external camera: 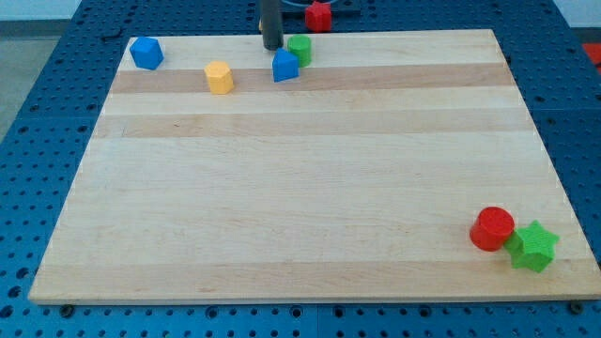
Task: Slide the green circle to the top right
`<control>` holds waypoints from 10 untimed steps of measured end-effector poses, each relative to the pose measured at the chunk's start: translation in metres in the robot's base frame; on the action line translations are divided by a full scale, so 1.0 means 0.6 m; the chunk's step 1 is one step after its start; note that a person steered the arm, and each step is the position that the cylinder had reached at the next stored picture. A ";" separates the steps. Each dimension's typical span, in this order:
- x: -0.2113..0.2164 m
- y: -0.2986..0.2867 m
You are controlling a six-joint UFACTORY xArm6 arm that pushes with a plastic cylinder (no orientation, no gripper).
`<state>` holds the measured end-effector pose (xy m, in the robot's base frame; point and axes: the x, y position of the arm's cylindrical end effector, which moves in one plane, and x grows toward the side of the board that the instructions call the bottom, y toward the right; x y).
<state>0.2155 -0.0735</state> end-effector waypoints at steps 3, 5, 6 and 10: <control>0.019 0.191; 0.005 0.304; 0.005 0.221; 0.054 0.366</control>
<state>0.2480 0.1458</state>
